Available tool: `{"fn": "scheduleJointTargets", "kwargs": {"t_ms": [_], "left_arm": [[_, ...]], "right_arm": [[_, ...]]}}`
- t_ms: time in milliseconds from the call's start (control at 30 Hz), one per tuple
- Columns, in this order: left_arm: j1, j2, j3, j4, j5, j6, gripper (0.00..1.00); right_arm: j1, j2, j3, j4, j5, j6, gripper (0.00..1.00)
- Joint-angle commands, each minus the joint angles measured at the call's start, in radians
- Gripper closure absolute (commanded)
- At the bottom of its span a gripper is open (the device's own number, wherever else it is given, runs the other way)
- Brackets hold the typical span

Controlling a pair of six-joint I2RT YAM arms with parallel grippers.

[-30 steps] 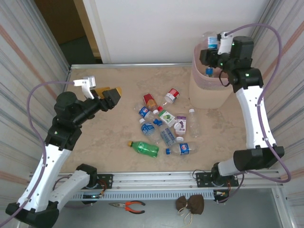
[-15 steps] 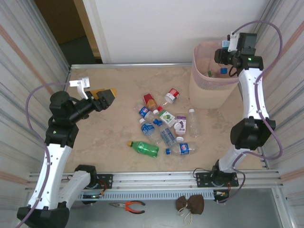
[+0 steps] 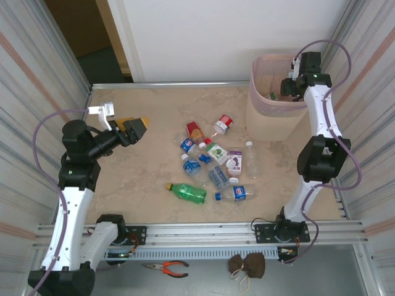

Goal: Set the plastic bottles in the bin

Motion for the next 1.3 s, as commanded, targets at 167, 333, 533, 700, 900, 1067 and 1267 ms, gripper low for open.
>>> {"fn": "scheduleJointTargets", "kwargs": {"t_ms": [167,333,533,700,900,1067,1267], "left_arm": [[0.007,-0.002,-0.003,-0.016,0.029,0.036,0.01],[0.006,-0.007,0.001,-0.026,0.032,0.038,0.01],[0.006,0.0,0.009,-0.038,0.032,0.033,0.03],[0.004,0.031,0.031,-0.096,0.025,0.031,0.07],[-0.051,0.052,0.036,-0.176,-0.051,0.027,0.1],[-0.154,0.055,0.025,-0.254,-0.175,0.005,0.1],[-0.267,0.056,-0.027,-0.323,-0.323,-0.11,0.13]], "right_arm": [[-0.011,0.075,-0.021,-0.056,0.018,-0.003,0.36],[-0.011,0.079,-0.02,-0.067,0.012,0.009,0.33],[-0.011,0.025,-0.009,-0.071,-0.01,0.024,0.29],[-0.003,-0.052,-0.005,-0.074,-0.038,0.043,0.28],[0.027,-0.159,-0.019,-0.085,-0.058,0.052,0.27],[0.074,-0.246,-0.043,-0.089,-0.058,0.053,0.27],[0.139,-0.345,-0.1,-0.079,-0.057,0.065,0.27]]}}
